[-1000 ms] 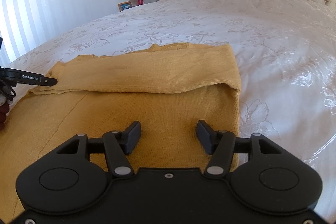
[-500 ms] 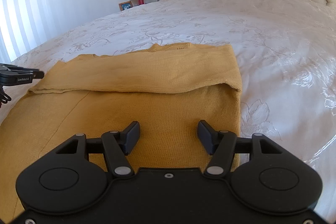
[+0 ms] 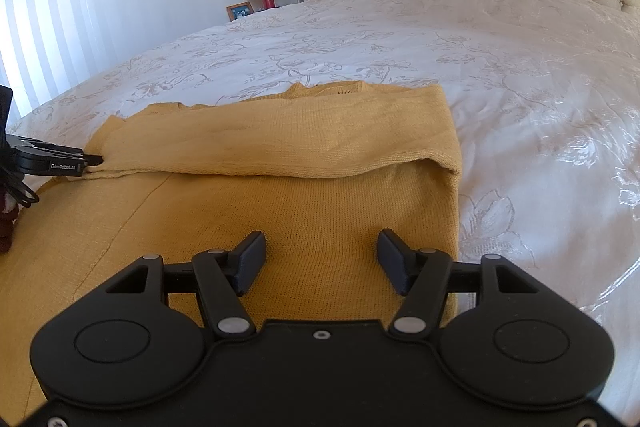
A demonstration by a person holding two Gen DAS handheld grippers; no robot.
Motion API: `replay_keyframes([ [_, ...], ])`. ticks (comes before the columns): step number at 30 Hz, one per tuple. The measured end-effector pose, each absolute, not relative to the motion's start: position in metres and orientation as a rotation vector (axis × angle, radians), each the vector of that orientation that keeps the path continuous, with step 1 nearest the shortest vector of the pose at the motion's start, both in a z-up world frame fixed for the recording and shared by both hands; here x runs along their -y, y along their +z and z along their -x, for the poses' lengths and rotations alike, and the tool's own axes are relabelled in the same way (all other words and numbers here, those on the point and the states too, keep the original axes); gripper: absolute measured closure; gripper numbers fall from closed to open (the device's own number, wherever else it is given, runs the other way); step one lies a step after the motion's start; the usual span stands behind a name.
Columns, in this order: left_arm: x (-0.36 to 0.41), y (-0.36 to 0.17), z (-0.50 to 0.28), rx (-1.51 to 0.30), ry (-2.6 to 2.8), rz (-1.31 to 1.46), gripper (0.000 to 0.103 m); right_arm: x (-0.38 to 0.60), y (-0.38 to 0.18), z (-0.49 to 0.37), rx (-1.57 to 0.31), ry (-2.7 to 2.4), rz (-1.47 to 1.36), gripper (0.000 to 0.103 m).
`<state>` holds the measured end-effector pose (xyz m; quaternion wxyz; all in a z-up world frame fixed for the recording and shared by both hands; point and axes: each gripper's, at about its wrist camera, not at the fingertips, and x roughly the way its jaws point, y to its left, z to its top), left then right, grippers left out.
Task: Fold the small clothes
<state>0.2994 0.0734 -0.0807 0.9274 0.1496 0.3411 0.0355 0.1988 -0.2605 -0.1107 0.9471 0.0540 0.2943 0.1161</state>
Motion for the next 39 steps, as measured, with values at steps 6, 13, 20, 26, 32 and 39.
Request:
replay_keyframes([
  [6, -0.071, -0.061, -0.281, -0.646, 0.01, -0.241, 0.063, 0.254, -0.086, -0.193, -0.51, 0.229, -0.096, 0.034],
  [13, -0.068, -0.058, -0.291, -0.646, -0.008, -0.187, 0.062, 0.25, -0.07, -0.265, -0.55, 0.204, -0.147, 0.032],
  [20, -0.087, -0.083, -0.3, -0.702, 0.024, -0.177, 0.034, 0.292, -0.102, -0.288, -0.703, 0.057, -0.183, 0.034],
  [26, -0.097, -0.07, -0.296, -0.741, 0.014, -0.096, 0.031, 0.3, -0.091, -0.27, -0.731, 0.041, -0.174, 0.029],
  [32, -0.109, -0.051, -0.243, -0.759, -0.054, -0.031, 0.029, 0.305, -0.074, -0.214, -0.77, 0.094, -0.218, 0.027],
  [39, -0.125, -0.046, -0.164, -0.823, -0.078, 0.039, 0.028, 0.309, -0.082, -0.139, -0.879, 0.102, -0.277, 0.023],
])
